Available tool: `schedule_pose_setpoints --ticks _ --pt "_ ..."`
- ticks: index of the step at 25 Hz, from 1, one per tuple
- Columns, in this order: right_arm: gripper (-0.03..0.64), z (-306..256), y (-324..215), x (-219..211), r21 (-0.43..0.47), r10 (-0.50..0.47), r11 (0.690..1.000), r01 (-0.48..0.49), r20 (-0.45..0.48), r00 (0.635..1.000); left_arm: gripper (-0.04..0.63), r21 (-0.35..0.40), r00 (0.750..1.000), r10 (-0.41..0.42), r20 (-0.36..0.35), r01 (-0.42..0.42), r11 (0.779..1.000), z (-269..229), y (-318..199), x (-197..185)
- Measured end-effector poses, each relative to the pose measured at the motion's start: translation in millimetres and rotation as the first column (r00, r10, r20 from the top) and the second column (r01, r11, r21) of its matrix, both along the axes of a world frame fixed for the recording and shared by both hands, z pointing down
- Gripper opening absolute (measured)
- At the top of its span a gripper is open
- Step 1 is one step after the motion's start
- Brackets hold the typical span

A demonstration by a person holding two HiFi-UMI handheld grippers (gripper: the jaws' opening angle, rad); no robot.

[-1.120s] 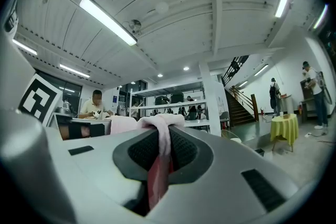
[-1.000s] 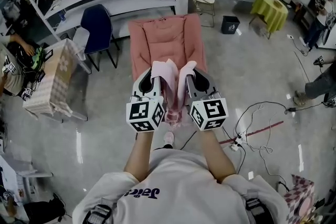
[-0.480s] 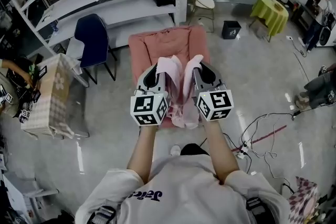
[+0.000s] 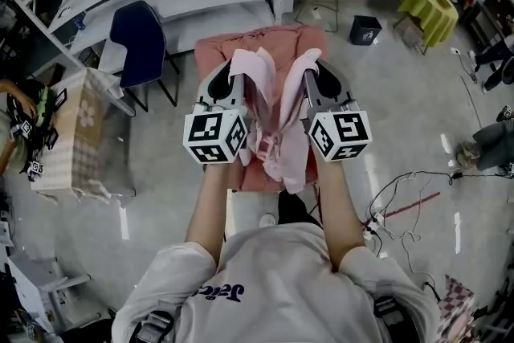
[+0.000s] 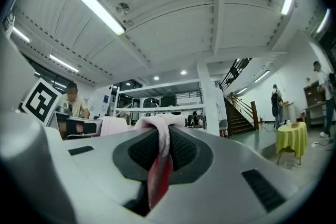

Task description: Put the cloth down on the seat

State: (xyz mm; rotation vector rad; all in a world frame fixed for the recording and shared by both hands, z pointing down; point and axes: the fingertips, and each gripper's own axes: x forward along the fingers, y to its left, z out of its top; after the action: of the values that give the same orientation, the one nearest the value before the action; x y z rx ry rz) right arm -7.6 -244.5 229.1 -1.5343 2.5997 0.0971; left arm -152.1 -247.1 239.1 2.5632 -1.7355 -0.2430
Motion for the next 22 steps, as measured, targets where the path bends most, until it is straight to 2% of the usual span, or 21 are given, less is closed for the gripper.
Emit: schedule_pose_setpoints --ticks 6,13,17,22 --pt "0.035 8 -55 2 -0.039 -0.057 0.998 0.058 0.021 0.998 0.032 -0.049 1.0 -0.003 0.004 0.003 0.999 18 -53 20" --pt "0.035 64 -118 -3 -0.147 -0.085 0.986 0.085 0.005 0.996 0.032 -0.171 1.0 -0.015 -0.009 0.013 0.985 76 -112 28" --pt "0.035 113 -143 1 -0.232 -0.082 0.97 0.077 -0.011 0.997 0.032 -0.257 1.0 -0.018 -0.008 0.015 0.966 126 -136 37" --pt "0.035 182 -167 13 -0.347 -0.078 0.936 0.065 -0.022 0.997 0.032 -0.374 1.0 -0.009 0.007 0.011 0.927 197 -158 51"
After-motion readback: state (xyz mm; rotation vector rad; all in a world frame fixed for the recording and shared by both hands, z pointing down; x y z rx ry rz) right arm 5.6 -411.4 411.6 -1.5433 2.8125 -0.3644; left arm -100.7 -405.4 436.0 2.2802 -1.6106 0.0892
